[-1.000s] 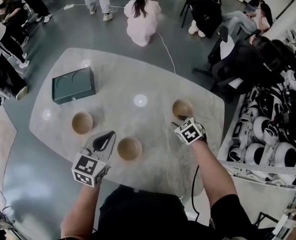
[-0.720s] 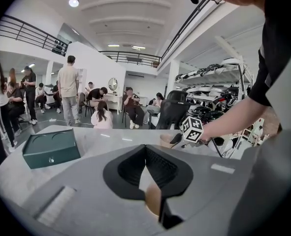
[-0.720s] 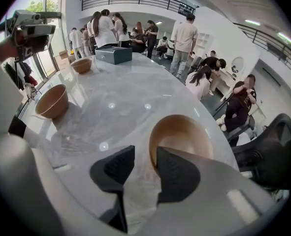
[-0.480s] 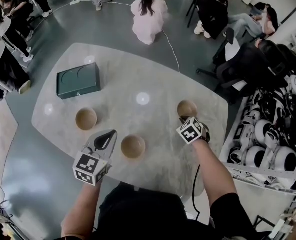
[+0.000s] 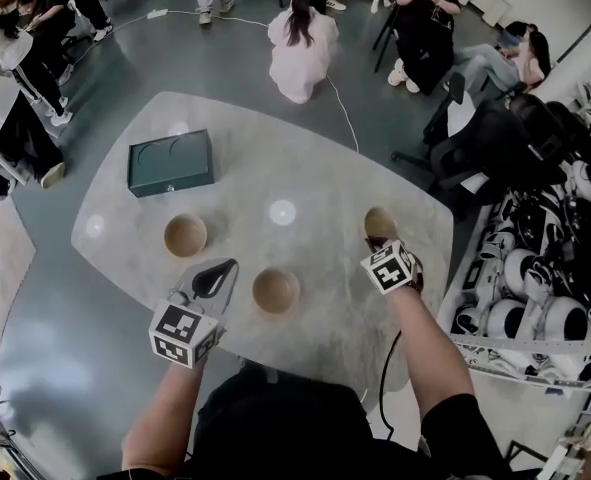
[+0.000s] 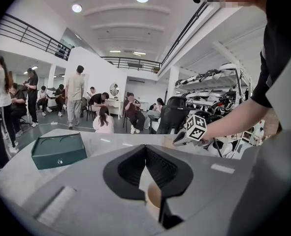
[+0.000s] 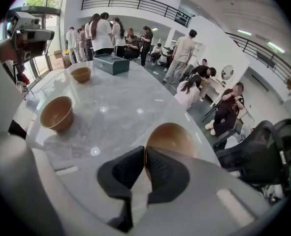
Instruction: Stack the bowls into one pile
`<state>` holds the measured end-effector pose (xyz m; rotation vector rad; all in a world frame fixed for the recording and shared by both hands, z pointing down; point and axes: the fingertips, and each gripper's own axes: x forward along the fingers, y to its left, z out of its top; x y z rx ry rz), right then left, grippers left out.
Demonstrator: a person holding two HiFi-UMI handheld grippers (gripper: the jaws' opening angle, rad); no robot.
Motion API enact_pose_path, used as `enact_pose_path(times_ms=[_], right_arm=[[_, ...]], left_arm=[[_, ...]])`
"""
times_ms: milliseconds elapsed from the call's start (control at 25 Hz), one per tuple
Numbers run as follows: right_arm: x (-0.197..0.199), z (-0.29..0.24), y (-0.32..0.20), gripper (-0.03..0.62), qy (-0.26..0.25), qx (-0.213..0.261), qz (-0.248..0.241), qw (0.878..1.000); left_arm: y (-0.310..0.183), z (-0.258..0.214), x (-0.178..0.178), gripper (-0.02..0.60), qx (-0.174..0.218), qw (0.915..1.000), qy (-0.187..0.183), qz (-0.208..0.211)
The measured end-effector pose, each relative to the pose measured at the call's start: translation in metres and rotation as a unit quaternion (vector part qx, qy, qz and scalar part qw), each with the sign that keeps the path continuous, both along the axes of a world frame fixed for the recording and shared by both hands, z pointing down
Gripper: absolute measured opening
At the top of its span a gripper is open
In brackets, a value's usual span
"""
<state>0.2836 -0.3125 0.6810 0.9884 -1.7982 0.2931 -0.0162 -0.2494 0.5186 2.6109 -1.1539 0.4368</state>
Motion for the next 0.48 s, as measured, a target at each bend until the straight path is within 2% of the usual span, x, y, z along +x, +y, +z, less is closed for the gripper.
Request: enact_pose_path(times_ms=[240, 480], right_arm=[[-0.032, -0.036, 0.022, 0.017, -0.039, 0.024, 0.029, 0.999], [-0.075, -0.073, 0.046, 0.017, -0.056, 0.055, 0.026, 0.997]], left_arm=[[0.019, -0.016, -0.03, 0.011, 0.013, 0.9998, 0.011, 0.0], [0.036, -0.027, -0.057, 0.011, 0.028, 0.9993, 0.023, 0.006]])
